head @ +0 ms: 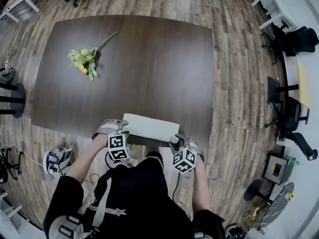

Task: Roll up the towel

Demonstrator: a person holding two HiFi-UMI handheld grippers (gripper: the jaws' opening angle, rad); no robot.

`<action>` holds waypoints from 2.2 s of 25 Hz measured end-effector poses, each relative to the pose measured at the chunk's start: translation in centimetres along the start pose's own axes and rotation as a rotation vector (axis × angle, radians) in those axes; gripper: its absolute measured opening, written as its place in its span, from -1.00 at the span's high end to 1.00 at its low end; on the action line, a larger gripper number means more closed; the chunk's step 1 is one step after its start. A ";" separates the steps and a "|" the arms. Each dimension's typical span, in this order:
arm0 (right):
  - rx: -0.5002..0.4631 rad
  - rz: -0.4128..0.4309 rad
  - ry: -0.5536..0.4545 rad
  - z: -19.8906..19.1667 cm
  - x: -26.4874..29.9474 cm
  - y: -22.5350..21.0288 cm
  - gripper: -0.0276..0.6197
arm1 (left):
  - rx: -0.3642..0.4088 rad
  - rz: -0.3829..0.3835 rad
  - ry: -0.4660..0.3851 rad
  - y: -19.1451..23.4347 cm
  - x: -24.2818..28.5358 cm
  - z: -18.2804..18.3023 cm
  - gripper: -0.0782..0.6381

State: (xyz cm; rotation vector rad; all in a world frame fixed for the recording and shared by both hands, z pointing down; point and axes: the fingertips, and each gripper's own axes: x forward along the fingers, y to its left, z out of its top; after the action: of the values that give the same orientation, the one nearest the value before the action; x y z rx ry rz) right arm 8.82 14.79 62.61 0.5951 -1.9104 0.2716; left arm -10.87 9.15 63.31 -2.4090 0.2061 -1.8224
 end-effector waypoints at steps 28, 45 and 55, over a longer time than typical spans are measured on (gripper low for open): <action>-0.023 0.016 0.061 -2.9 3.4 3.1 0.45 | -0.010 -0.069 0.007 -3.5 3.3 -0.6 0.41; -0.054 0.023 0.075 -3.3 3.1 3.3 0.83 | 0.061 -0.077 0.047 -4.6 3.0 -1.4 0.63; 0.002 0.114 0.093 -2.4 2.2 2.7 0.83 | 0.049 -0.155 0.090 -4.2 2.6 -1.3 0.63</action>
State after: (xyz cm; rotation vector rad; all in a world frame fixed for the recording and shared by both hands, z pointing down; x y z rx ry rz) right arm 8.62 17.59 65.79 0.4670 -1.8572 0.3681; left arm -11.27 12.78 66.82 -2.3722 -0.0188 -1.9776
